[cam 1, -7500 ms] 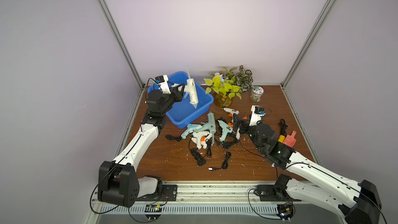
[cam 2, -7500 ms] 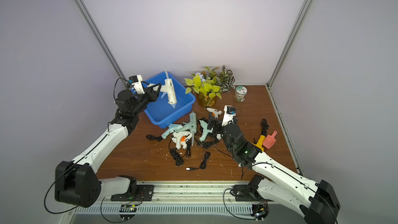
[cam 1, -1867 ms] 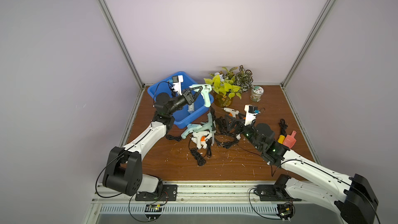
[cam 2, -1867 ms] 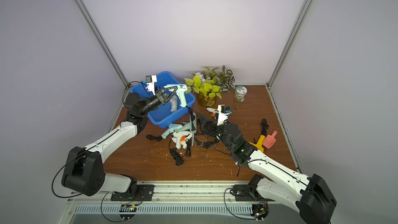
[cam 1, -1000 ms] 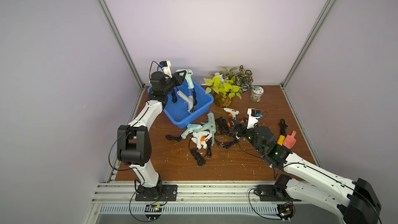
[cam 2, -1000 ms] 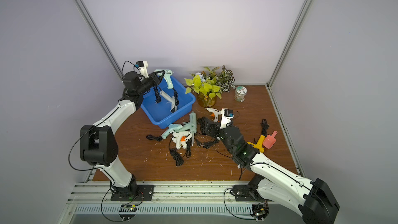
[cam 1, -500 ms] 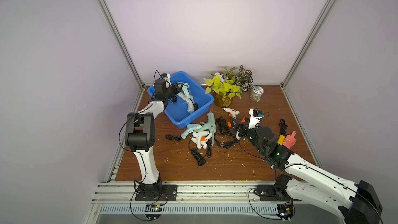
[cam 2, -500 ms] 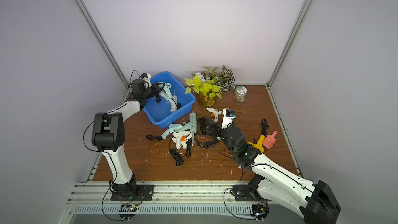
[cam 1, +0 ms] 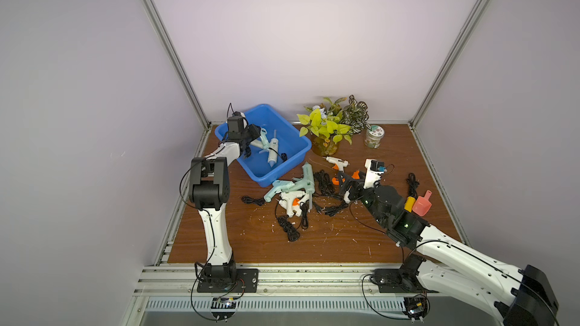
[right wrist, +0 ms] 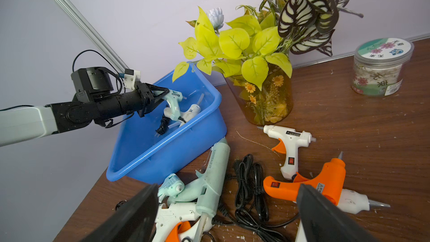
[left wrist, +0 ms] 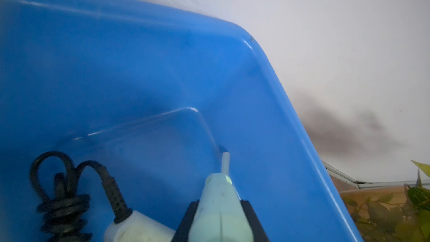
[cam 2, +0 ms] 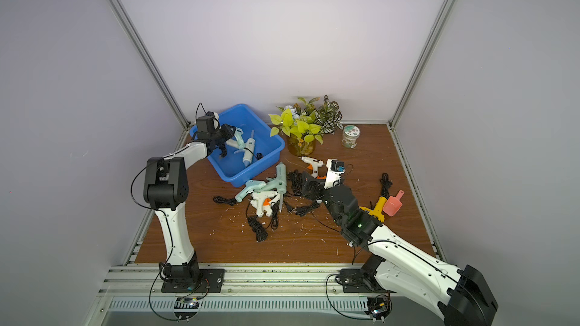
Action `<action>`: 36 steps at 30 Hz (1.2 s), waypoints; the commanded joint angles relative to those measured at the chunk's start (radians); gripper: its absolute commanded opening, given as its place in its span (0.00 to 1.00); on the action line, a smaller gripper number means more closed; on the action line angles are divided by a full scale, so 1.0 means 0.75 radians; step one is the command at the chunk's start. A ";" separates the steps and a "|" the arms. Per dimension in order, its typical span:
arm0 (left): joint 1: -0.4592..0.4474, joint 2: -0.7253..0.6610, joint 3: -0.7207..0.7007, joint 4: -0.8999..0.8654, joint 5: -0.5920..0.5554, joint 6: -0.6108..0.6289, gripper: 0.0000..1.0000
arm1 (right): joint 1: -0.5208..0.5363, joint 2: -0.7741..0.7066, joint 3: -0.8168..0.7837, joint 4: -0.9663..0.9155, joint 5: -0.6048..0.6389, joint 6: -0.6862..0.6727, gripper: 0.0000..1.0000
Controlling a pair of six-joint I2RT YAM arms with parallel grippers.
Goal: Put the hot melt glue gun into the storage box
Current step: Place the hot melt adhesive gun in the storage box.
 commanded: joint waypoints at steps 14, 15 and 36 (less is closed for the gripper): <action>0.013 0.319 0.296 -0.039 0.078 -0.010 0.37 | 0.007 -0.011 0.013 -0.007 0.053 0.023 0.99; 0.013 0.319 0.294 -0.042 0.071 -0.009 0.38 | 0.007 -0.011 0.019 -0.025 0.071 0.031 0.99; 0.013 -0.270 -0.136 0.052 -0.296 0.071 1.00 | -0.043 0.162 0.169 -0.485 0.268 0.224 1.00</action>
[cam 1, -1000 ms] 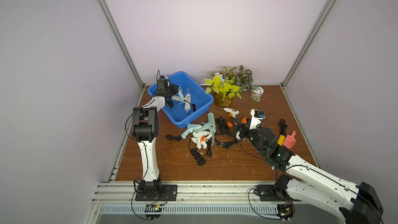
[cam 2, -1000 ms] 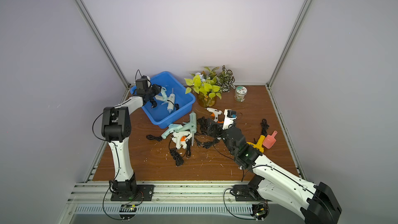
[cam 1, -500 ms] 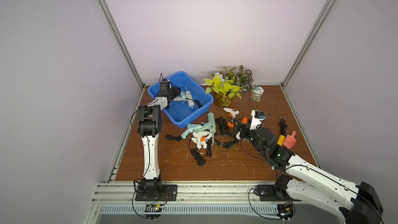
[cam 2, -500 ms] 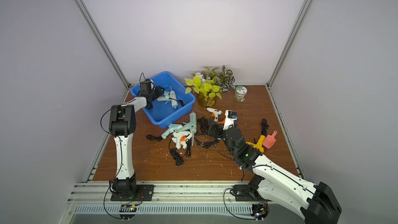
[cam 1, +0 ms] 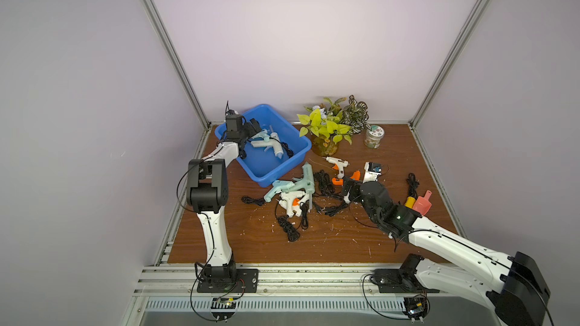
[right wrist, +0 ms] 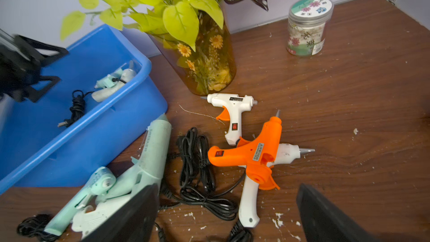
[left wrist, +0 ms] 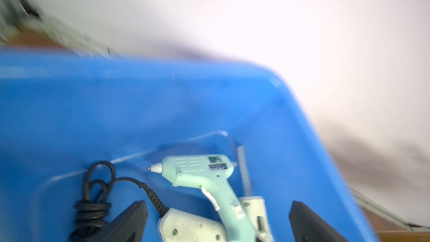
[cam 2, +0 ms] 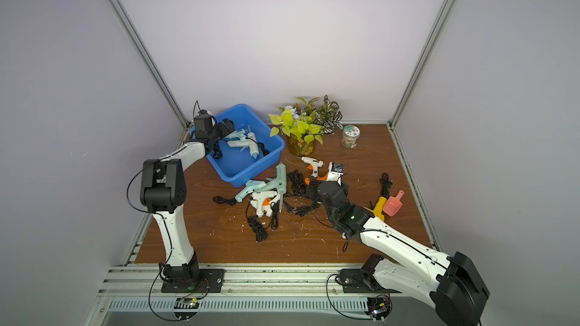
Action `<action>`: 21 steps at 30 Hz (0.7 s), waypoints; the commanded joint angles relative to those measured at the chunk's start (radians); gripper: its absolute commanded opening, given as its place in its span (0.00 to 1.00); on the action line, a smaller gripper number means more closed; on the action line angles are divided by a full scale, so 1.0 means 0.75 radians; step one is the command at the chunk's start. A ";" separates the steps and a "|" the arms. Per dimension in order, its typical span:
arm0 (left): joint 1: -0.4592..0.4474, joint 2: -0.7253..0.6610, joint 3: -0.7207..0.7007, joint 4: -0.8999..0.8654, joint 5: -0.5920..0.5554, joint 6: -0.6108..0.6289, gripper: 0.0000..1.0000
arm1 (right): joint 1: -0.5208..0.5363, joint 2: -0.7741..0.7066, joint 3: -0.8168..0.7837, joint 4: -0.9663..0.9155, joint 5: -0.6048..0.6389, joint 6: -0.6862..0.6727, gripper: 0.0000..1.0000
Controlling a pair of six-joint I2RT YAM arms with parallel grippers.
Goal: Put the hot melt glue gun into the storage box
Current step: Place the hot melt adhesive gun in the storage box.
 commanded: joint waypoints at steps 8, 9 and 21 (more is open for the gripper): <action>0.013 -0.419 -0.300 0.000 0.021 0.052 1.00 | -0.303 -0.035 0.005 -0.192 -0.200 0.174 1.00; 0.012 -0.466 -0.346 0.011 0.035 0.050 1.00 | -0.340 -0.044 -0.004 -0.218 -0.212 0.184 0.99; 0.012 -0.934 -0.835 0.218 0.248 -0.018 1.00 | -0.776 -0.056 0.048 -0.513 -0.167 0.109 1.00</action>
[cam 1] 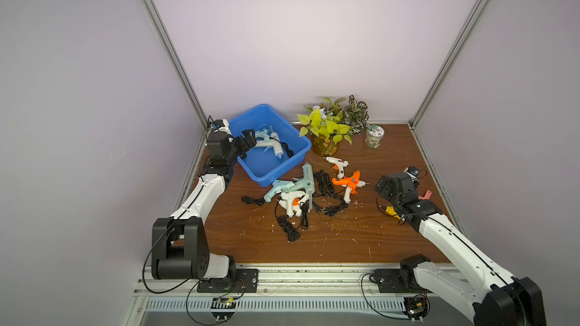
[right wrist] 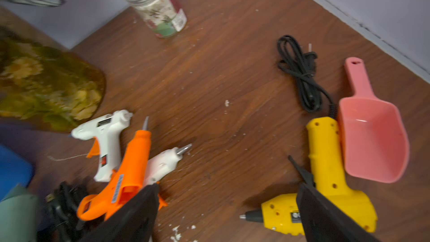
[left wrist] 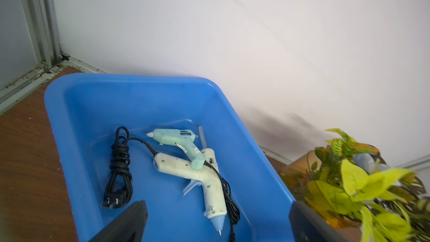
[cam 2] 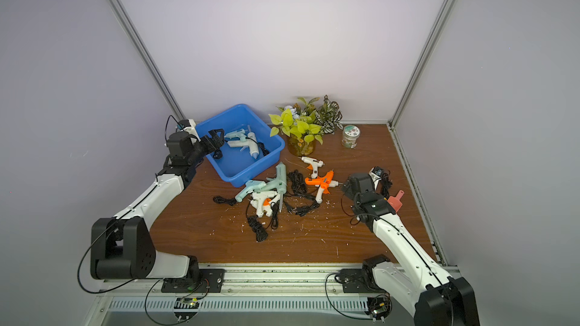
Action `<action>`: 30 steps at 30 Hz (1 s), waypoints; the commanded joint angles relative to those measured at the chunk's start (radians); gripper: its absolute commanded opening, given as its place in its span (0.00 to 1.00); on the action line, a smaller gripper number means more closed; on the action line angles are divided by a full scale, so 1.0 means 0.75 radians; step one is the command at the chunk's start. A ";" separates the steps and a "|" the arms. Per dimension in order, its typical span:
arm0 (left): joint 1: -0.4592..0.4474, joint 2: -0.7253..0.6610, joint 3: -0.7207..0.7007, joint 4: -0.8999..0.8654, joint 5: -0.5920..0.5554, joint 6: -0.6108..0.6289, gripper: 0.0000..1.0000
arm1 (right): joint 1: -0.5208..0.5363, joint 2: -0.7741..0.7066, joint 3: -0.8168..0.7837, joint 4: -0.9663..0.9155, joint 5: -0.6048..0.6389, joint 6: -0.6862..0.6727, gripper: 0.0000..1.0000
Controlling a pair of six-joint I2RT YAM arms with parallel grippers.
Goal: Put the hot melt glue gun into the storage box
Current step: Place the hot melt adhesive gun in the storage box, then pick up the hot melt adhesive gun from the center of the board.
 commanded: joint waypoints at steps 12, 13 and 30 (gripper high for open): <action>0.013 -0.084 -0.081 0.028 0.166 -0.004 1.00 | -0.405 0.109 0.058 -0.089 -0.019 -0.125 1.00; 0.013 -0.081 -0.083 0.029 0.179 -0.005 1.00 | -0.432 0.110 0.048 -0.089 -0.020 -0.132 0.99; 0.012 -0.084 -0.095 0.048 0.213 -0.032 1.00 | -0.602 -0.017 -0.169 0.066 -0.397 -0.156 0.99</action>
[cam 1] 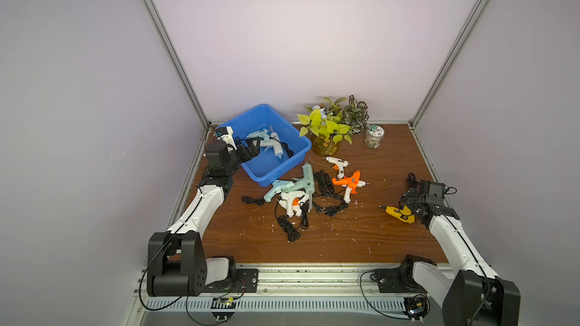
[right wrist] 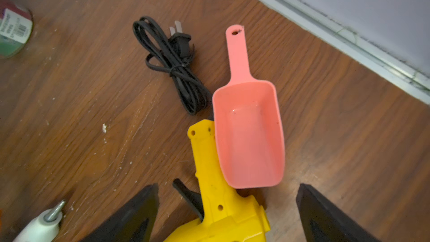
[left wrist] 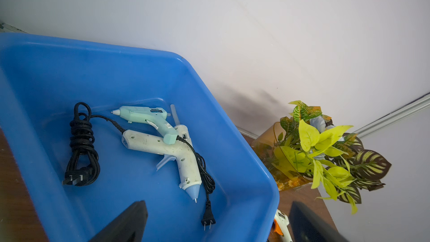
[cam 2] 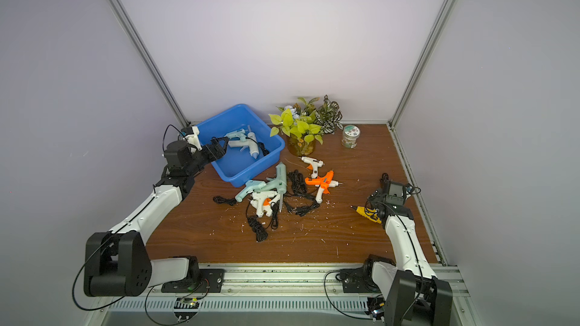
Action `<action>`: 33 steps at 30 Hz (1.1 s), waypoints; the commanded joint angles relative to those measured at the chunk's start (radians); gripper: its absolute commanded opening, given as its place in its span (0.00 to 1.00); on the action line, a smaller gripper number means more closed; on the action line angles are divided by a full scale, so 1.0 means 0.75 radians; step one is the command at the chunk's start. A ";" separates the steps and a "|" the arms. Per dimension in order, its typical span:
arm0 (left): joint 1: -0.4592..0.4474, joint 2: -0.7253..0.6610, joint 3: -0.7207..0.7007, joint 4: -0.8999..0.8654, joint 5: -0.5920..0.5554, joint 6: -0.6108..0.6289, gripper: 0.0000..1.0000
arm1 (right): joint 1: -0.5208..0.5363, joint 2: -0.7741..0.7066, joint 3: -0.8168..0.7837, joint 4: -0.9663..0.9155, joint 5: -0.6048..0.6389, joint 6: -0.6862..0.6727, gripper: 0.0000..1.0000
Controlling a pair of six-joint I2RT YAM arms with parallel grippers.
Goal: Put the hot melt glue gun into the storage box
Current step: Pick up the hot melt adhesive gun from the center of the board.
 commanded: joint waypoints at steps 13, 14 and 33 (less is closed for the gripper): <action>0.012 -0.037 0.008 0.015 0.005 0.002 1.00 | 0.024 0.042 -0.103 0.227 -0.198 0.036 0.98; 0.012 -0.039 0.007 0.011 -0.001 0.005 1.00 | 0.029 0.054 -0.100 0.240 -0.201 0.036 0.98; 0.012 -0.002 -0.031 0.066 -0.002 -0.015 1.00 | 0.233 0.344 0.045 0.356 -0.076 0.026 0.81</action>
